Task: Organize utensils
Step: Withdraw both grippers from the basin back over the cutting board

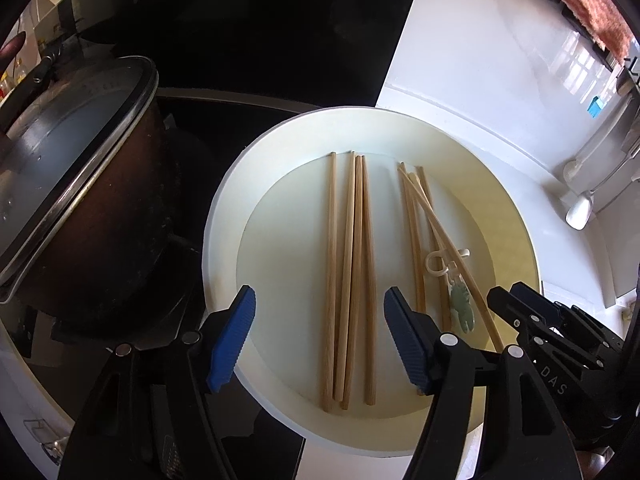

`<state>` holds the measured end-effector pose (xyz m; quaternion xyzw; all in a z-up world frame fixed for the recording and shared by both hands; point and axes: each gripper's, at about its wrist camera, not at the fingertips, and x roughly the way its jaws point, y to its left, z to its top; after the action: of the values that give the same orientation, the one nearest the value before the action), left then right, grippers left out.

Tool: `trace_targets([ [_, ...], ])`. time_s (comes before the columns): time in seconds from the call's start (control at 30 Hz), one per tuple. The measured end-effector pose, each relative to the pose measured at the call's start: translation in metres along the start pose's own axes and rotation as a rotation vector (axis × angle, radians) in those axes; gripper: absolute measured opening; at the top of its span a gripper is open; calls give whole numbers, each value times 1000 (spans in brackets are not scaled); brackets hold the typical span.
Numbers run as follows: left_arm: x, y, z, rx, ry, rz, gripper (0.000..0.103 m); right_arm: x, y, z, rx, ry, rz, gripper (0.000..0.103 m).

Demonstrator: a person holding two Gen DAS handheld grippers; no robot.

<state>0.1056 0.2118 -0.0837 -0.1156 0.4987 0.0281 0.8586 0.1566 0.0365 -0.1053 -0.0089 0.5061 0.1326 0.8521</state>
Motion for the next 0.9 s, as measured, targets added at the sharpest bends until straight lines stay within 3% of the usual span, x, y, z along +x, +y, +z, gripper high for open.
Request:
trace_targets([
  [0.43, -8, 6, -3, -3, -8, -3, 65, -6, 13, -8, -7, -1, 49, 34],
  [0.9, -27, 4, -8, 49, -47, -22, 65, -45, 11, -16, 42, -91, -4, 34],
])
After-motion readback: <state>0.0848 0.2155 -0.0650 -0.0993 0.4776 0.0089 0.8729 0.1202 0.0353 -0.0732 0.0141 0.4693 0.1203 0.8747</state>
